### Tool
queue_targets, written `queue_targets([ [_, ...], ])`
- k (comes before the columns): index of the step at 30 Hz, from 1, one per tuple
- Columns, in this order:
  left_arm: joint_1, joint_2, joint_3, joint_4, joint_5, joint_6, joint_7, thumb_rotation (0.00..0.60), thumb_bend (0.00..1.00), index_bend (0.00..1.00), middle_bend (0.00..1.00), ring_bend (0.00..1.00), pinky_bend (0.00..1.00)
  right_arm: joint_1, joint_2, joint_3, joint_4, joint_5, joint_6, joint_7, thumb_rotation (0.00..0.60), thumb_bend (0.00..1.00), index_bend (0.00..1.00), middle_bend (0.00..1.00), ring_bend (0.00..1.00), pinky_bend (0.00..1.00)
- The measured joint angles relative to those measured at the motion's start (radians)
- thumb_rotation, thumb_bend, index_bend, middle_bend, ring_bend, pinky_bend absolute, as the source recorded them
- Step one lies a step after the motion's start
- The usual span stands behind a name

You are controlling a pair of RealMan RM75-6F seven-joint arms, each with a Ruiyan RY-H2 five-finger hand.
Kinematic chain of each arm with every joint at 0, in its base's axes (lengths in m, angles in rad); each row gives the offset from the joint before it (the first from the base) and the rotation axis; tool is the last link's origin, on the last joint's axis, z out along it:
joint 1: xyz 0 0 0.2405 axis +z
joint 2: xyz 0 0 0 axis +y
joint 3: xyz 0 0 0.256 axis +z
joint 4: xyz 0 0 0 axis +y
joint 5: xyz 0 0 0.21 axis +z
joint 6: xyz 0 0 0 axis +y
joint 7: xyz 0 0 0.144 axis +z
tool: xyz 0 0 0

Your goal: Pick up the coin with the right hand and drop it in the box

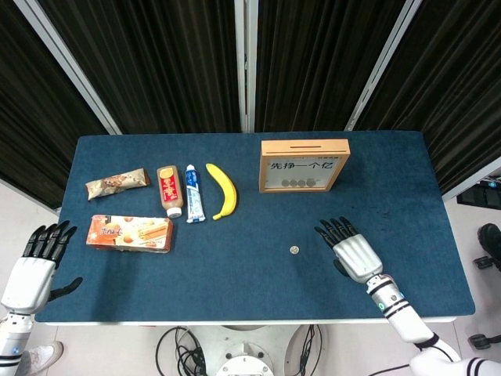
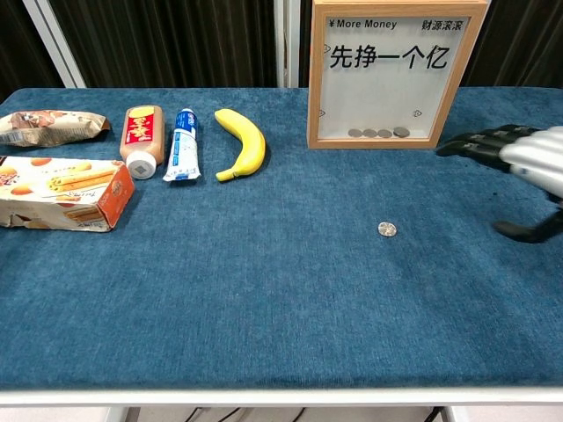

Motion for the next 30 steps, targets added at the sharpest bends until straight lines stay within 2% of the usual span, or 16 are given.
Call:
queue_targets([
  [12, -0.007, 0.005, 0.0, -0.002, 0.004, -0.004, -0.011, 0.6, 0.15, 0.01, 0.0, 0.0, 0.0, 0.089, -0.176, 0.019, 0.149, 0.048, -0.066, -0.014, 0.6, 0.32, 0.23, 0.0, 0.0, 0.0],
  [30, -0.005, 0.005, -0.001, 0.015, -0.01, -0.006, -0.039, 0.6, 0.15, 0.02, 0.0, 0.0, 0.0, 0.116, -0.278, -0.015, 0.278, 0.014, -0.029, 0.074, 0.6, 0.33, 0.33, 0.0, 0.0, 0.0],
])
